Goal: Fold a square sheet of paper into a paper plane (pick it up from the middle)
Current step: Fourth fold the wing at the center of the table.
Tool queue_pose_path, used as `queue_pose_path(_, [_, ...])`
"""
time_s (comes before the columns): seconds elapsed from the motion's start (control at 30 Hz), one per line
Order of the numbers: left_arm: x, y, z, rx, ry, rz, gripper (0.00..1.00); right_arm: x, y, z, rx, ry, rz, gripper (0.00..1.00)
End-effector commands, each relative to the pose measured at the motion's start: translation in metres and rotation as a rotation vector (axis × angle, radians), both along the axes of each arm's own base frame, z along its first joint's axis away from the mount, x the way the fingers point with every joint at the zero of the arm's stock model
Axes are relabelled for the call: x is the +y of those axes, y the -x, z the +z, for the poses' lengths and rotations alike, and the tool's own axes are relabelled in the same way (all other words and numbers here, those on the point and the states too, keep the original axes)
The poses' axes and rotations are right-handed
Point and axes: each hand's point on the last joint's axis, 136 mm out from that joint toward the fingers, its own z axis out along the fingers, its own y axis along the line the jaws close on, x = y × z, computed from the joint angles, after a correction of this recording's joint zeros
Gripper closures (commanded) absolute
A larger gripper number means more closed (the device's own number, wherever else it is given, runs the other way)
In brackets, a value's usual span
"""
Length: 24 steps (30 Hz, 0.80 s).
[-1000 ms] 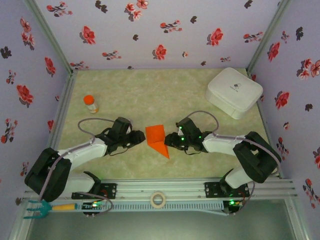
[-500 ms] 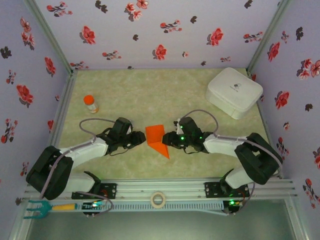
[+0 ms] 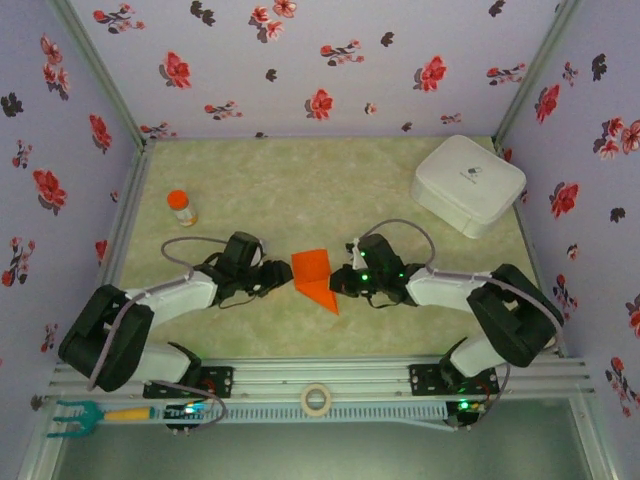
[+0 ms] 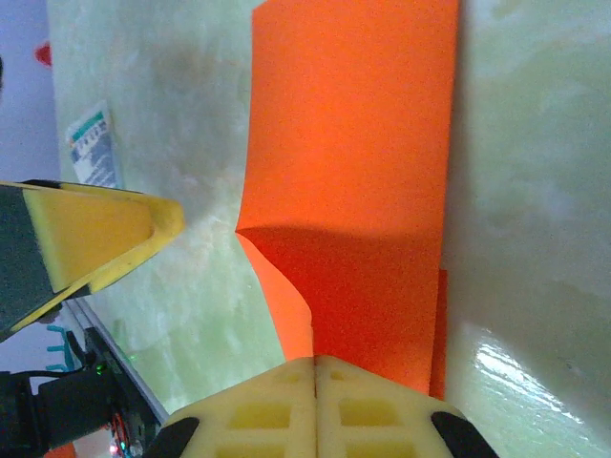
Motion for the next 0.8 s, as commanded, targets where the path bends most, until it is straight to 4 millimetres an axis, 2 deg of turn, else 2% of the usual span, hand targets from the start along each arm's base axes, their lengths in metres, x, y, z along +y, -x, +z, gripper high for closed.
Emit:
queue_pose_path(0.0, [-0.01, -0.012, 0.017, -0.027, 0.062, -0.004, 0.51, -0.002, 0.001, 0.007, -0.031, -0.03, 0.008, 0.93])
queue_pose_path(0.13, [-0.015, -0.017, 0.021, -0.032, 0.094, -0.009, 0.49, -0.003, 0.0, 0.01, -0.039, -0.051, 0.0, 0.93])
queue_pose_path(0.53, [-0.03, -0.033, 0.015, -0.008, 0.135, -0.008, 0.48, -0.008, -0.002, 0.016, -0.053, -0.092, -0.026, 0.94])
queue_pose_path(0.77, [-0.041, -0.039, 0.008, 0.015, 0.168, -0.027, 0.53, -0.012, -0.001, 0.014, -0.051, -0.092, -0.033, 0.94])
